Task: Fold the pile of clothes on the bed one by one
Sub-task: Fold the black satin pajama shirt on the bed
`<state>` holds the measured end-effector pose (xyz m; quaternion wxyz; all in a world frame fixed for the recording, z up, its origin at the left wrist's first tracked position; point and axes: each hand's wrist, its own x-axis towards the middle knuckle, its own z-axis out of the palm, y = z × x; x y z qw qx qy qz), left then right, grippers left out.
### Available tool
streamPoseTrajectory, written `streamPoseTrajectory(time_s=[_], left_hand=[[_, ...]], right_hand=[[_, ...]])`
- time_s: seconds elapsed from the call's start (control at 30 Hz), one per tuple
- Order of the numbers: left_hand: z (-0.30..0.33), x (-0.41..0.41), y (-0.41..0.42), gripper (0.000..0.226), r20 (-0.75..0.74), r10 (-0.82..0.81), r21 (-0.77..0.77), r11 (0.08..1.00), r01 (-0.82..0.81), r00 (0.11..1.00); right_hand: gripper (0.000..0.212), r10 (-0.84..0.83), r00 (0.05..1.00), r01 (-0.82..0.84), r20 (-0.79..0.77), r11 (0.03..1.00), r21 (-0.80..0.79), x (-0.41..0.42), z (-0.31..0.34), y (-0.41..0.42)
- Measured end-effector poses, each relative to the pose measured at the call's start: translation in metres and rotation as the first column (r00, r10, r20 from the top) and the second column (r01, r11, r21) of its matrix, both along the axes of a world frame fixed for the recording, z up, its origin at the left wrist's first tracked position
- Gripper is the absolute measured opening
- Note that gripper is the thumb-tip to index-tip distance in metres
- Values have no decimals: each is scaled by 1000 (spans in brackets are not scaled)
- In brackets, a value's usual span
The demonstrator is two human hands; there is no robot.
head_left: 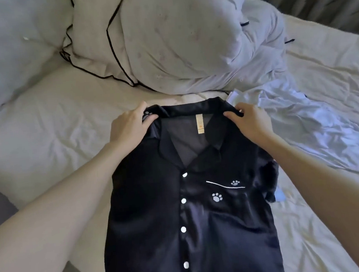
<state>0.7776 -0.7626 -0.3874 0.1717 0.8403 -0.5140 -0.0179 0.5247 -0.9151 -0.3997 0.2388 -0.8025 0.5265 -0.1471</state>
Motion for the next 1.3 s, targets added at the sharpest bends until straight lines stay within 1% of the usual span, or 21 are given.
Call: streamPoseTrajectory(time_s=[0.1, 0.17, 0.2, 0.27, 0.3, 0.37, 0.4, 0.47, 0.53, 0.6, 0.63, 0.67, 0.73, 0.8, 0.83, 0.93, 1.0, 1.07, 1.13, 1.2, 1.3], left_hand=[[-39, 7, -21, 36, -85, 31, 27, 999, -29, 996], [-57, 11, -31, 37, -194, 54, 49, 998, -45, 980], [-64, 14, -34, 37, -275, 62, 52, 997, -50, 959], [-75, 19, -36, 39, -440, 66, 52, 997, -48, 896], [-80, 23, -32, 42, -495, 64, 68, 997, -35, 866], [-92, 30, -15, 46, -536, 76, 129, 992, -7, 841], [-99, 34, 0, 46, -537, 102, 160, 987, -18, 837], [-111, 42, 37, 42, -549, 199, 206, 974, -99, 812], [-123, 49, 79, 39, -557, 320, 250, 945, -213, 767], [-134, 51, 119, 37, -557, 438, 314, 898, -309, 706], [-140, 51, 136, 36, -567, 491, 346, 871, -350, 661], [-145, 50, 150, 35, -592, 536, 372, 844, -386, 602], [-154, 50, 168, 34, -687, 583, 391, 800, -455, 434], [-159, 54, 171, 32, -773, 567, 378, 773, -510, 286], [-161, 57, 170, 32, -797, 553, 372, 767, -523, 244], [-168, 66, 154, 31, -848, 496, 347, 787, -510, 188], [-171, 68, 140, 27, -870, 468, 348, 806, -479, 155], [-172, 67, 124, 20, -888, 446, 356, 822, -445, 113], [-172, 69, 112, 18, -886, 457, 393, 825, -406, 71], [-169, 70, 108, 17, -875, 480, 431, 831, -351, 60], [-157, 87, 114, 10, -906, 424, 391, 838, -382, 3]], right_hand=[[33, -39, 999, 36, 24, 995, 95, 11, -42, -18], [31, -76, 996, 67, 44, 982, 179, 17, -63, -26], [32, -94, 994, 79, 61, 975, 209, 21, -70, -30], [24, -131, 988, 108, 82, 965, 240, 26, -82, -31], [28, -141, 988, 123, 62, 964, 236, 28, -87, -29], [46, -119, 993, 121, -21, 970, 210, 29, -96, -18], [50, -98, 994, 106, -48, 977, 186, 28, -100, -8], [52, -35, 998, 42, -54, 989, 142, 29, -107, 22], [51, 58, 995, -47, -80, 989, 138, 30, -116, 63], [52, 160, 979, -134, -130, 973, 186, 34, -125, 114], [53, 207, 968, -174, -140, 961, 214, 36, -130, 139], [54, 250, 958, -214, -139, 949, 232, 38, -135, 164], [57, 338, 929, -298, -150, 925, 238, 44, -145, 205], [60, 419, 883, -366, -212, 897, 247, 49, -157, 232], [61, 444, 857, -381, -263, 888, 258, 49, -164, 239], [63, 435, 784, -329, -443, 896, 298, 38, -182, 242], [63, 424, 751, -293, -506, 901, 320, 29, -189, 237], [62, 434, 735, -288, -521, 896, 339, 25, -191, 234], [62, 443, 724, -283, -528, 890, 358, 27, -190, 232], [62, 446, 707, -271, -548, 887, 373, 30, -189, 232], [61, 428, 710, -229, -559, 891, 392, 38, -187, 233]])
